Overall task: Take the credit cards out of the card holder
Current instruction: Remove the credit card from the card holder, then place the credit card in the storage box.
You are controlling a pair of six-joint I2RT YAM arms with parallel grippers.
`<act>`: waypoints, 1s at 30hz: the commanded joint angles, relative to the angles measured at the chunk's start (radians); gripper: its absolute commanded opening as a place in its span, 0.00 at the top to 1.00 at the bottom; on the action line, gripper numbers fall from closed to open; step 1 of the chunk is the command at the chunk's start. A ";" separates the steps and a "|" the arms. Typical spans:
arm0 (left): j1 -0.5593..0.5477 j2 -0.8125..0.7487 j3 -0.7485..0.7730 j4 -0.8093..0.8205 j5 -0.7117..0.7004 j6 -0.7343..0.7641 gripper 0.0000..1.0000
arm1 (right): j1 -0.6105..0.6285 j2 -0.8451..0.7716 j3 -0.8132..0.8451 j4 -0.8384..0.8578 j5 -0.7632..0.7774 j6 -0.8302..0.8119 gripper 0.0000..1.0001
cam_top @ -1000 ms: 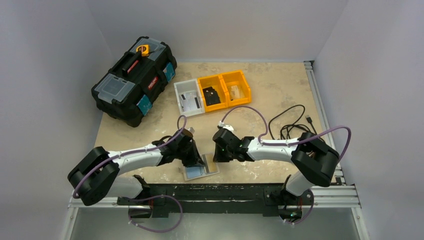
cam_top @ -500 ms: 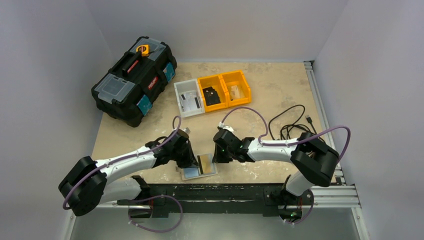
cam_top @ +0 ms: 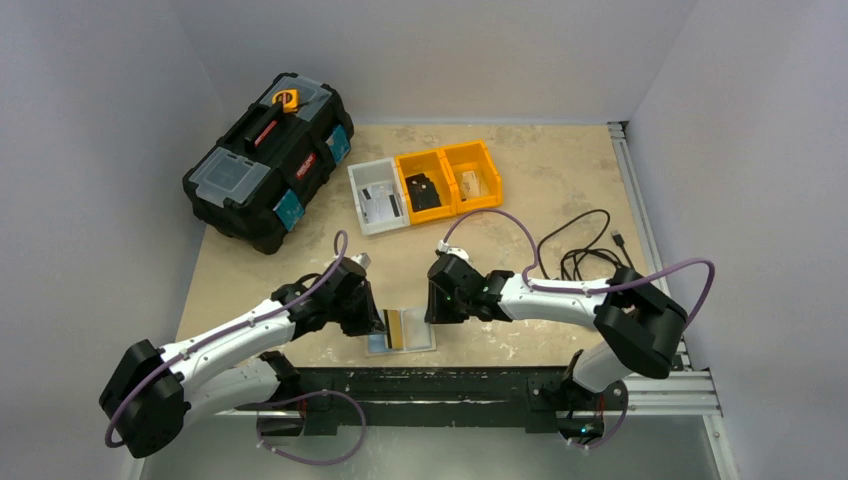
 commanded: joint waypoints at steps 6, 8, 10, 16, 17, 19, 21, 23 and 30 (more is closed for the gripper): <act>0.047 -0.114 0.084 -0.060 0.018 0.053 1.00 | -0.037 -0.143 0.106 0.030 -0.040 -0.073 0.45; 0.073 -0.148 0.087 -0.046 0.049 0.050 1.00 | -0.077 -0.161 0.070 0.115 -0.125 -0.072 0.40; 0.105 -0.184 0.088 -0.020 0.092 0.041 1.00 | -0.124 -0.176 0.011 0.207 -0.220 -0.061 0.36; 0.226 -0.271 0.062 0.125 0.251 -0.030 1.00 | -0.230 -0.223 -0.114 0.490 -0.444 0.003 0.27; 0.245 -0.280 0.052 0.161 0.284 -0.051 1.00 | -0.241 -0.228 -0.136 0.543 -0.474 0.026 0.26; 0.278 -0.288 0.024 0.240 0.341 -0.098 1.00 | -0.256 -0.237 -0.164 0.638 -0.522 0.067 0.26; 0.304 -0.284 0.000 0.322 0.391 -0.145 1.00 | -0.262 -0.242 -0.186 0.726 -0.558 0.106 0.27; 0.316 -0.267 -0.014 0.389 0.425 -0.179 1.00 | -0.264 -0.243 -0.201 0.814 -0.579 0.146 0.27; 0.322 -0.211 -0.032 0.541 0.489 -0.237 1.00 | -0.264 -0.214 -0.207 0.937 -0.614 0.227 0.42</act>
